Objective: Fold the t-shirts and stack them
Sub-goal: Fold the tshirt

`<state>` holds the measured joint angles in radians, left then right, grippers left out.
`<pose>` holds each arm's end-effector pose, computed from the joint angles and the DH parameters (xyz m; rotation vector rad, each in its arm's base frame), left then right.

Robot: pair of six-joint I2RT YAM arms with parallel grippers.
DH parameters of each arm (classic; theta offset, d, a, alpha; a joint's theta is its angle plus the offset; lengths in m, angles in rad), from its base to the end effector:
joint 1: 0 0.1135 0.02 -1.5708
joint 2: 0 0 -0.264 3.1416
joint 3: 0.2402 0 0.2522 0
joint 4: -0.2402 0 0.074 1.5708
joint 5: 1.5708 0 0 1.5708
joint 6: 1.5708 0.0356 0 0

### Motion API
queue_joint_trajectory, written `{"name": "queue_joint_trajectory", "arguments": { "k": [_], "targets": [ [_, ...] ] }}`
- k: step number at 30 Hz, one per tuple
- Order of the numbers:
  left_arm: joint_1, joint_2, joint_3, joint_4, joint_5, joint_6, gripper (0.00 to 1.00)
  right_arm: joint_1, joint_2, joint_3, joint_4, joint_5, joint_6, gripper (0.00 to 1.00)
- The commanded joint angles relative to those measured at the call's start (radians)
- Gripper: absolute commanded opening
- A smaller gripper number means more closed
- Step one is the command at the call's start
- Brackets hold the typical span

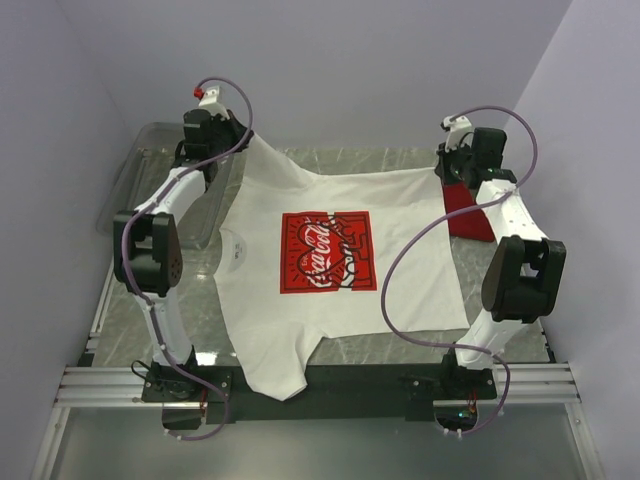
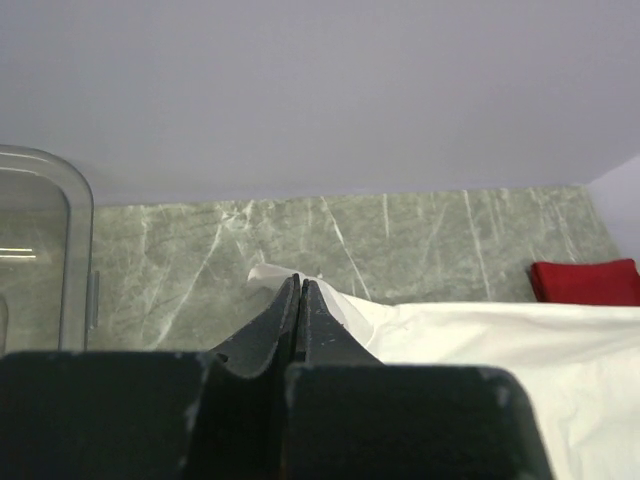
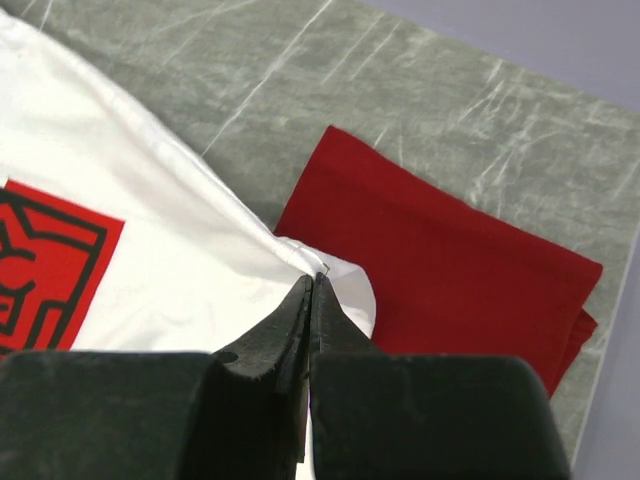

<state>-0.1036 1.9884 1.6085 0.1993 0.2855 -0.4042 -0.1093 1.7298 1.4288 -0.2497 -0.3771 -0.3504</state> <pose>0.4796 -0.0599 0.3003 -0.0553 1.7842 -0.6178 0.4038 -0.0311 0.3028 -0.4681 2.0278 0.1207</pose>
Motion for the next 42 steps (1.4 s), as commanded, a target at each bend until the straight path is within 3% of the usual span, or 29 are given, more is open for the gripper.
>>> {"name": "queue_joint_trajectory", "arguments": {
  "k": [1,13,28,42],
  "targets": [
    [0.007,-0.109,-0.044,0.100,0.064,0.033,0.00,-0.012,-0.059,-0.030,0.007,-0.048,-0.030,0.00],
    [0.030,-0.278,-0.317,0.147,0.122,0.079,0.00,-0.055,-0.075,-0.082,0.010,-0.086,-0.032,0.00],
    [0.030,-0.490,-0.561,0.209,0.119,0.076,0.00,-0.063,-0.052,-0.107,0.027,-0.030,-0.006,0.00],
    [0.030,-0.641,-0.677,0.178,0.124,0.062,0.00,-0.063,0.023,-0.018,0.006,0.012,0.059,0.00]
  ]
}}
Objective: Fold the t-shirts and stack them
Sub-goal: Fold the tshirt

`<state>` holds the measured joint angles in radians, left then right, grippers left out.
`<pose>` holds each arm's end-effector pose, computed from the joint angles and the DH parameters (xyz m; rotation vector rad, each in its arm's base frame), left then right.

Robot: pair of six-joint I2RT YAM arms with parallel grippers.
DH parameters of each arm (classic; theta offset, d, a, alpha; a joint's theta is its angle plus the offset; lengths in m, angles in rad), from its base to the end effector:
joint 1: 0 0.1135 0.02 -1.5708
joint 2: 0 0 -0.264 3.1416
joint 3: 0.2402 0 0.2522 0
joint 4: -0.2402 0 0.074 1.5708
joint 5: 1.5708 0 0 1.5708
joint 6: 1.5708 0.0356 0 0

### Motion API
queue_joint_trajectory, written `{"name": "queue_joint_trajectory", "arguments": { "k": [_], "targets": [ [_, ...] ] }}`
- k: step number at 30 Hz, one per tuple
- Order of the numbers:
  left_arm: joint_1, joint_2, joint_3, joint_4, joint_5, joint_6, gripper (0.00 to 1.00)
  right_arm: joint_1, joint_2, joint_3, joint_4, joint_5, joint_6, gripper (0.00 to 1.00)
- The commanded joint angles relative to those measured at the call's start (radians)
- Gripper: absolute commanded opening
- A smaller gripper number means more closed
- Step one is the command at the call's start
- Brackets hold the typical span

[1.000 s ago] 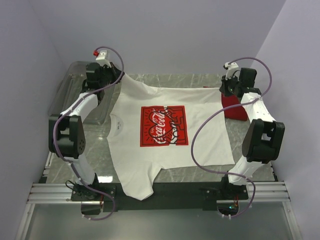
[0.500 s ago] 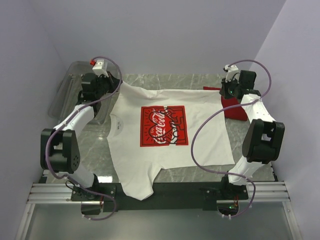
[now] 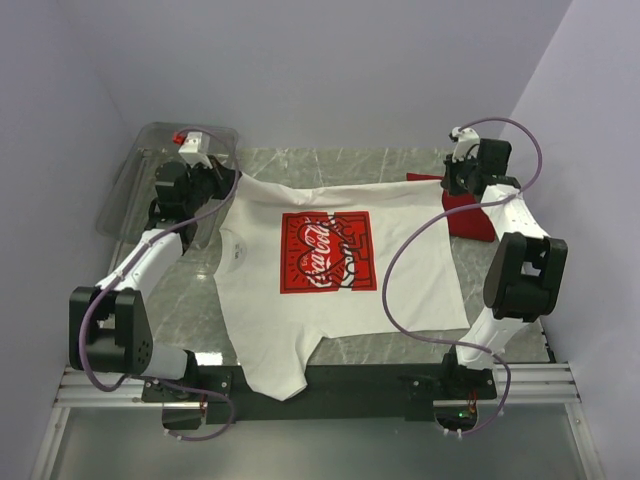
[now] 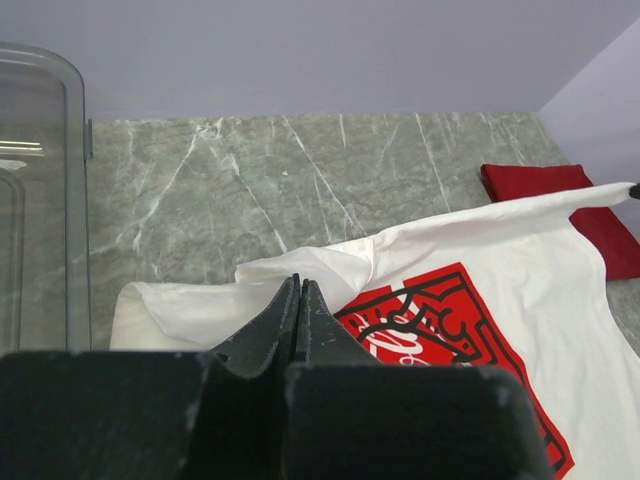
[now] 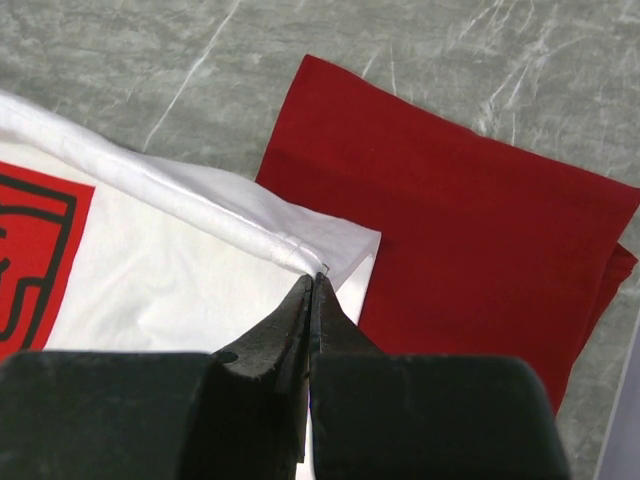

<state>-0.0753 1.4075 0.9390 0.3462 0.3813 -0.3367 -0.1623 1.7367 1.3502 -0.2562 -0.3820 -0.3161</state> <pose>0.3271 -0.0380 0.3039 0.0662 1.7228 -0.6286 0.3957 -0.0513 0.2730 -0.3733 2.1319 0.1492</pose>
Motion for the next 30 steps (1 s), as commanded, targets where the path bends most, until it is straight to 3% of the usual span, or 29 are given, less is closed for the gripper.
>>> {"name": "queue_joint_trajectory", "arguments": {
  "k": [1,15,30],
  "targets": [
    [0.002,-0.067,-0.015,0.030,0.034,-0.005,0.00,-0.009,0.018,0.064,0.011,0.017,0.028,0.00],
    [-0.001,-0.176,-0.088,-0.022,0.030,-0.024,0.00,-0.009,0.075,0.112,0.000,0.038,0.051,0.00],
    [-0.063,-0.171,-0.091,-0.119,-0.050,0.021,0.00,-0.009,0.073,0.084,0.008,0.049,0.040,0.01]
  ]
}}
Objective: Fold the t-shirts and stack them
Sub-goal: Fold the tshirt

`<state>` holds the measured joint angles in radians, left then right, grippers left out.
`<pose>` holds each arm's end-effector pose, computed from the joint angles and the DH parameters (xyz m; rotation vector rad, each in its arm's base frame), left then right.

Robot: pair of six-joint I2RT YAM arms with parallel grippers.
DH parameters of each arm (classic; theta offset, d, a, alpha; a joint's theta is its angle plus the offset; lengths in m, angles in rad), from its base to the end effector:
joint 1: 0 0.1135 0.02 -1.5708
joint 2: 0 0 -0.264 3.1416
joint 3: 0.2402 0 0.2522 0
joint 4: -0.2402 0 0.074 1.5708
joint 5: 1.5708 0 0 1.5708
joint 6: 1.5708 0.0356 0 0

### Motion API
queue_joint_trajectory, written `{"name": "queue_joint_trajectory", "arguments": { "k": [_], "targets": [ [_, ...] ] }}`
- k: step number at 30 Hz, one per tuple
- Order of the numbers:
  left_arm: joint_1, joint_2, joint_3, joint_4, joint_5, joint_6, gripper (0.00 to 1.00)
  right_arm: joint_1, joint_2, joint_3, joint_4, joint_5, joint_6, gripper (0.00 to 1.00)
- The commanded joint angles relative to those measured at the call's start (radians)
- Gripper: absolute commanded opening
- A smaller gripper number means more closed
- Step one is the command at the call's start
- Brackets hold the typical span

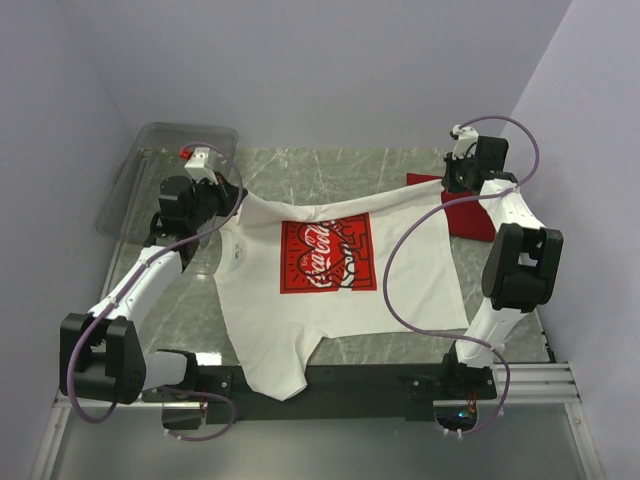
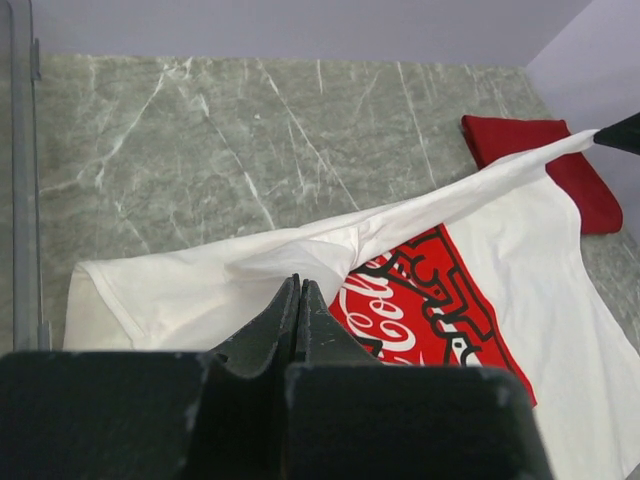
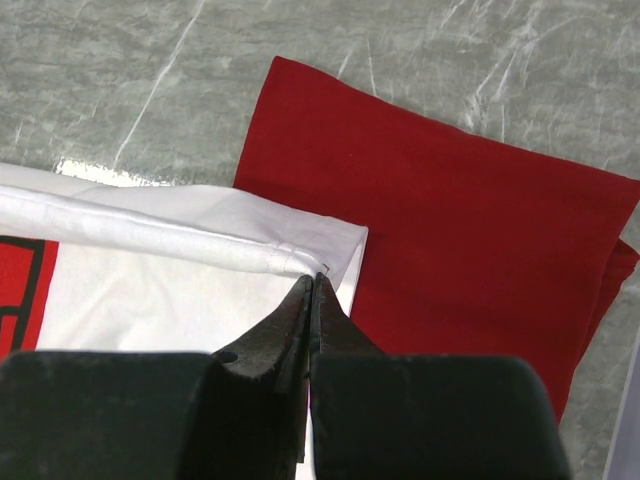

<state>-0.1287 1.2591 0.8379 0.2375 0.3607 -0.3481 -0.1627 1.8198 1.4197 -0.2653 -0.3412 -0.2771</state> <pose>0.2886 -0.0500 0.2998 0.0729 1.7881 -0.6609 0.4150 -0.0561 0.2628 -0.3080 2.1733 0.1357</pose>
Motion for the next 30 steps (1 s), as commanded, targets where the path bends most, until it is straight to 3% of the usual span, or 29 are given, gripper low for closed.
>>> {"name": "queue_joint_trajectory", "arguments": {
  "k": [1,22,26,30],
  "targets": [
    [-0.012,-0.026,0.012,-0.018,-0.034,0.034,0.00,-0.009,-0.013,0.013,0.017,0.010,-0.002,0.01],
    [-0.049,-0.064,0.009,-0.161,-0.109,0.072,0.00,-0.014,-0.059,-0.076,0.035,0.039,-0.076,0.04],
    [-0.055,-0.061,0.007,-0.179,-0.112,0.074,0.00,-0.017,-0.070,-0.103,0.023,0.056,-0.108,0.09],
    [-0.061,-0.064,0.009,-0.208,-0.111,0.078,0.00,-0.026,-0.105,-0.131,0.011,0.065,-0.129,0.25]
  ]
}}
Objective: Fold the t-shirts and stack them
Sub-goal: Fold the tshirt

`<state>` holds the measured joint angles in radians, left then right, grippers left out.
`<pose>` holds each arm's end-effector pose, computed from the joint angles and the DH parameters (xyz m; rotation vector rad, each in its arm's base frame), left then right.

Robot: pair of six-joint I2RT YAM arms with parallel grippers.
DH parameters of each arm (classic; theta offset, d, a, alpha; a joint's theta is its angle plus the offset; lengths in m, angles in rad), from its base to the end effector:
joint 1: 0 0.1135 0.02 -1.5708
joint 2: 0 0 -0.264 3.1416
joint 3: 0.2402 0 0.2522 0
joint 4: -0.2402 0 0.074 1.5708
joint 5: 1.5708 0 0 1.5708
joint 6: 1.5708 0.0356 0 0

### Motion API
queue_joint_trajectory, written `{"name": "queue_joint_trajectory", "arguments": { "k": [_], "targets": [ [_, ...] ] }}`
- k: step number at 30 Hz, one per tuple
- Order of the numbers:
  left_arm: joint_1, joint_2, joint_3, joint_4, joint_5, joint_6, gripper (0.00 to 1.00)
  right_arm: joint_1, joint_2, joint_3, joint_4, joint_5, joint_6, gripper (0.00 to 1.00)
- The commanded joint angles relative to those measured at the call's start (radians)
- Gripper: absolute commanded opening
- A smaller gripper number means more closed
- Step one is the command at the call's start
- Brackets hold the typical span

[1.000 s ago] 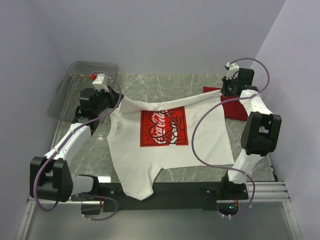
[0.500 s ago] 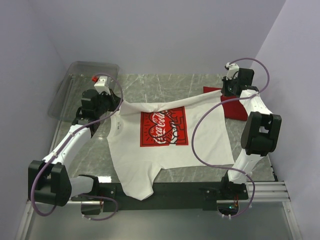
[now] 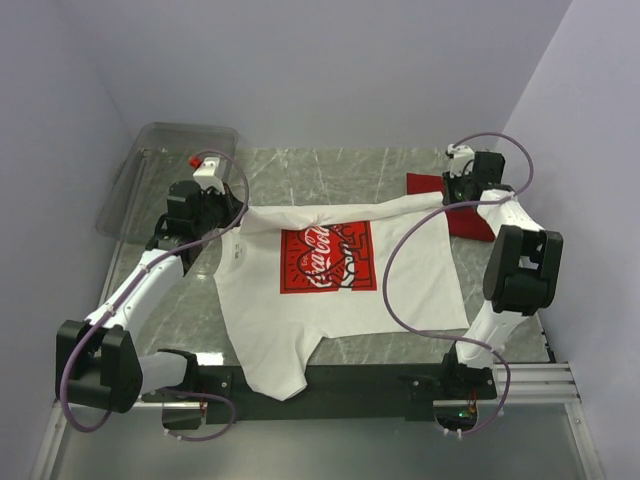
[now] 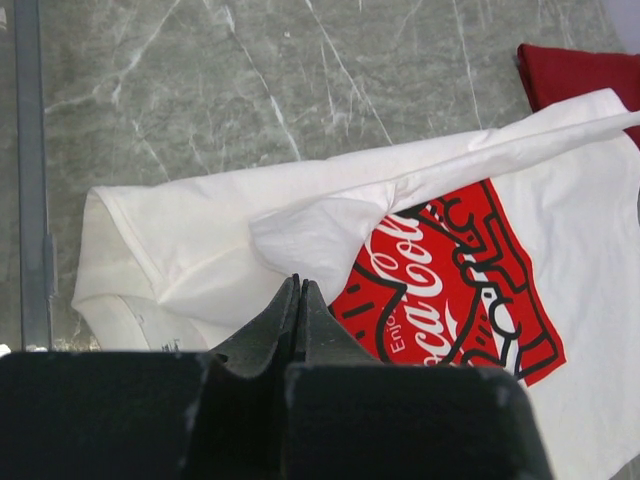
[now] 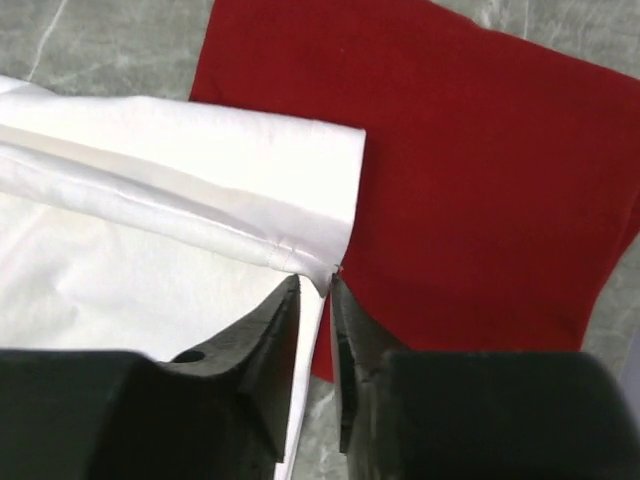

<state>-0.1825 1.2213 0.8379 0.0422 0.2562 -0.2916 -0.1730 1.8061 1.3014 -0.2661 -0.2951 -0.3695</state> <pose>0.2751 -0.0599 0.2893 0.0702 1.9396 -0.5625 0.3983 -0.0591 0.2290 -0.3689 2.2716 0.0687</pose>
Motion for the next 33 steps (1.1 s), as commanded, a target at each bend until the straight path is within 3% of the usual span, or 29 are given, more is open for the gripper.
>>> {"name": "queue_joint_trajectory", "arguments": {
  "k": [1,8,21,22,25,26,29,33],
  "targets": [
    [-0.011,-0.028,0.007,-0.021,-0.008,0.022,0.00,-0.020,-0.099,-0.020,0.011,0.020,-0.040,0.27],
    [-0.020,-0.039,0.001,-0.082,-0.008,0.025,0.00,-0.045,-0.223,-0.063,-0.024,-0.021,-0.066,0.46],
    [-0.044,-0.098,-0.003,-0.223,0.005,-0.006,0.04,-0.040,-0.349,-0.099,-0.186,-0.283,0.017,0.47],
    [-0.046,-0.088,0.004,-0.269,0.005,-0.012,0.07,-0.033,-0.359,-0.108,-0.193,-0.288,0.024,0.47],
    [-0.046,-0.065,0.039,-0.387,-0.015,-0.040,0.28,-0.023,-0.372,-0.119,-0.203,-0.308,0.037,0.47],
    [-0.046,-0.065,0.052,-0.409,-0.027,-0.049,0.44,-0.022,-0.373,-0.122,-0.205,-0.312,0.040,0.47],
    [-0.046,-0.100,0.050,-0.444,-0.069,-0.067,0.65,-0.011,-0.372,-0.128,-0.209,-0.322,0.041,0.47],
    [-0.046,-0.149,0.040,-0.372,-0.060,-0.064,0.73,0.021,-0.355,-0.117,-0.225,-0.332,0.041,0.47]
  ]
}}
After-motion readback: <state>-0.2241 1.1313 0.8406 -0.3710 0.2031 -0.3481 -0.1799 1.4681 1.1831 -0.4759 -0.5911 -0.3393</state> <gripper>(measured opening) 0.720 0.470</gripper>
